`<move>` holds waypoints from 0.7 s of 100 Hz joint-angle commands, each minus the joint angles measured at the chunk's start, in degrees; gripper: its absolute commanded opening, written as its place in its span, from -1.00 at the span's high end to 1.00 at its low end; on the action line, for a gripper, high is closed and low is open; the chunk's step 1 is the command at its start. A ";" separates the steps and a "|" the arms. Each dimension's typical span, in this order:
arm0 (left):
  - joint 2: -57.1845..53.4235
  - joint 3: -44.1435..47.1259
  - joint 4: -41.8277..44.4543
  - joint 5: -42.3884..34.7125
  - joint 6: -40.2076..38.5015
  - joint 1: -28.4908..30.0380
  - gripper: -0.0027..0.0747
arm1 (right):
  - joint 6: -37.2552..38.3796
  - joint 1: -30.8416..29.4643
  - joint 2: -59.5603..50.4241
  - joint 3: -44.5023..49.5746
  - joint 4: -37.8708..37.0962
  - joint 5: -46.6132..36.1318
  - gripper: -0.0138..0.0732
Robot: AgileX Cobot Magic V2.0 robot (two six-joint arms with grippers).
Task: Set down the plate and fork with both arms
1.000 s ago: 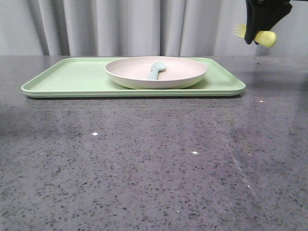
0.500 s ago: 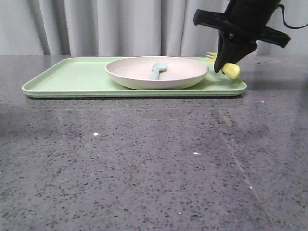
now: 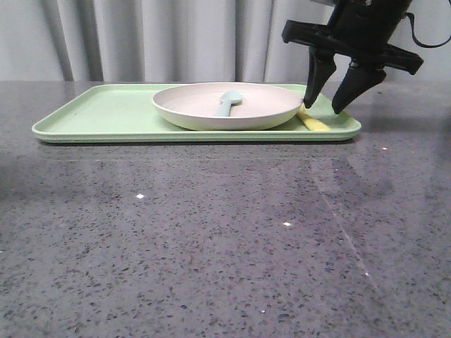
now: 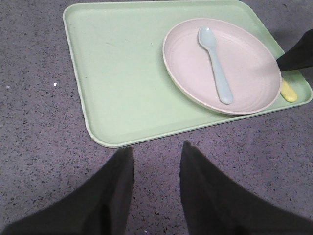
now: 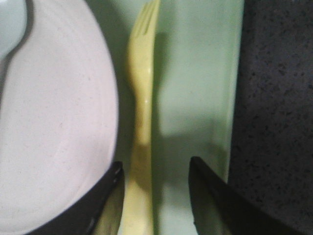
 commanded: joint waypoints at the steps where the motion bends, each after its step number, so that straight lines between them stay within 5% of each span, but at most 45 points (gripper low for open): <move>1: -0.92 -1.53 -1.12 -3.89 -0.17 0.08 0.31 | -0.72 -0.32 -3.27 -1.40 0.91 -1.99 -0.19; 70: -1.04 -1.36 -1.12 -7.03 -0.17 0.08 0.31 | 0.27 -4.68 -15.14 -0.54 -9.16 5.05 -0.14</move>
